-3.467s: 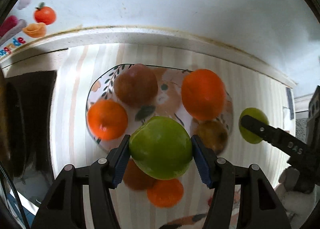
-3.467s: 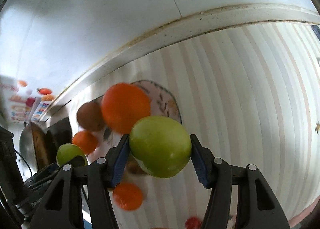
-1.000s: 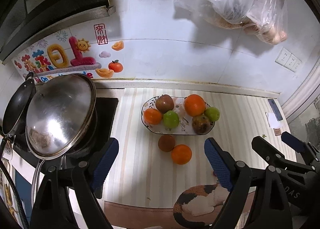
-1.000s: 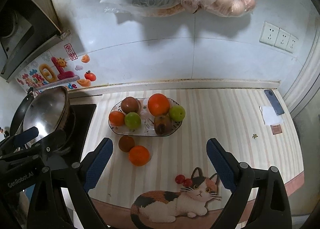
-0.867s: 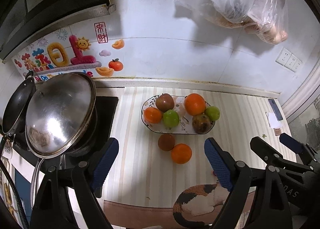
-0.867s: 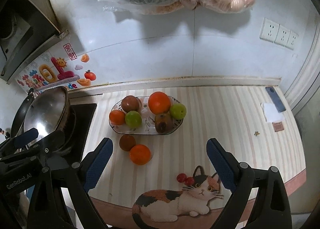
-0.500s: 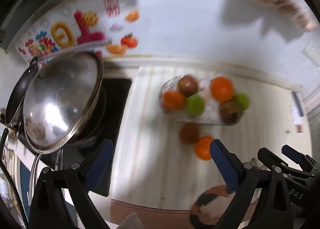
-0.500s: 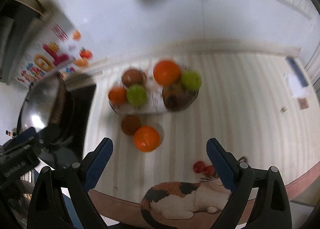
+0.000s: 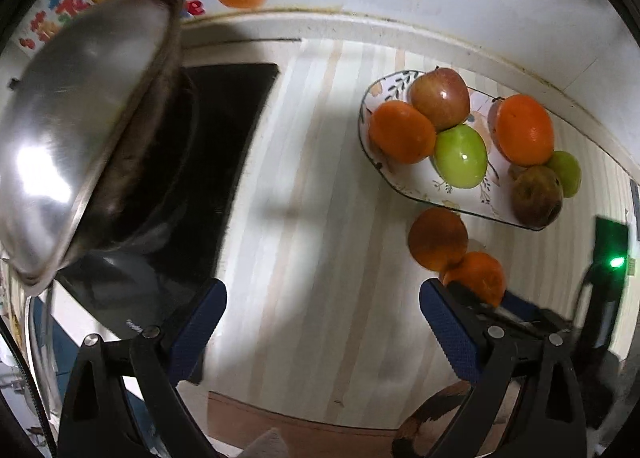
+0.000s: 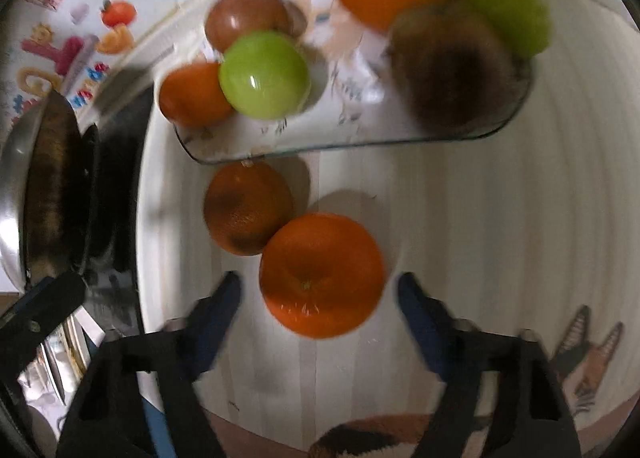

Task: Organize fruits
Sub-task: 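Grasp the tangerine with the right tool while the left tool grasps the brown fruit, then carry the tangerine and brown fruit onto the floral plate and open both tools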

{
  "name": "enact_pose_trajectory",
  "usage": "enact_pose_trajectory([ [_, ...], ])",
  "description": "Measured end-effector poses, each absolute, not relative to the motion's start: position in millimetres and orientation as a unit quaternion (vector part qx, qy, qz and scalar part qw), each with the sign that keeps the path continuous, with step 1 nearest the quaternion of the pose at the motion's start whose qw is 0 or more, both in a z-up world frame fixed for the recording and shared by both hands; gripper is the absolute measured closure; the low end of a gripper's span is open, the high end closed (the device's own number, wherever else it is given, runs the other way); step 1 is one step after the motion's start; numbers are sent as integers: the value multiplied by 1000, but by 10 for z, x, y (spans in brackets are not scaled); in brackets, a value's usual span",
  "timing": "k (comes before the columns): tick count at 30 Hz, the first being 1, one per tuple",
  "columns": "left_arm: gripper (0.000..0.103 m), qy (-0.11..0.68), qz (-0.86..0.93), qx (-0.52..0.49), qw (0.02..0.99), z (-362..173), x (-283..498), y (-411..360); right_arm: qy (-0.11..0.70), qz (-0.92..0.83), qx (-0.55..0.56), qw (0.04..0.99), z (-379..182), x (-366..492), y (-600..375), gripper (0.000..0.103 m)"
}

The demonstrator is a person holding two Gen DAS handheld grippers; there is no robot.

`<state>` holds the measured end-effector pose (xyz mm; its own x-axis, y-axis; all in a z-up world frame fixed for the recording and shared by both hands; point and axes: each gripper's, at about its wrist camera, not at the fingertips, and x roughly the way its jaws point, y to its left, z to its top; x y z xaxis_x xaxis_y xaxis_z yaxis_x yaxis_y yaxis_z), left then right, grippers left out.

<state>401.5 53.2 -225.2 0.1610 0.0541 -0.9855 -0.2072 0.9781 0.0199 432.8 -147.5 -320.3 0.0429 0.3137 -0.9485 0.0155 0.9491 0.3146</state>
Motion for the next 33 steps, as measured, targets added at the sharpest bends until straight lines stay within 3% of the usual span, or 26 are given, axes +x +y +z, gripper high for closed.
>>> enact_pose_trajectory([
  [14,6,703,-10,-37,710,-2982,4651,-103,692,59,141,705,-3176,4154,-2075,35],
  [15,9,703,-14,-33,710,-3023,4671,-140,693,54,143,705,-3186,4157,-2112,35],
  [17,38,701,-20,-27,713,-3070,4693,-185,693,55,148,703,-3197,4152,-2127,35],
  [19,51,701,-32,-36,711,-3100,4697,-217,694,55,143,704,-3191,4150,-2126,35],
  [33,52,709,-29,-30,704,-3054,3666,-25,720,122,98,676,-3209,3883,-1710,35],
])
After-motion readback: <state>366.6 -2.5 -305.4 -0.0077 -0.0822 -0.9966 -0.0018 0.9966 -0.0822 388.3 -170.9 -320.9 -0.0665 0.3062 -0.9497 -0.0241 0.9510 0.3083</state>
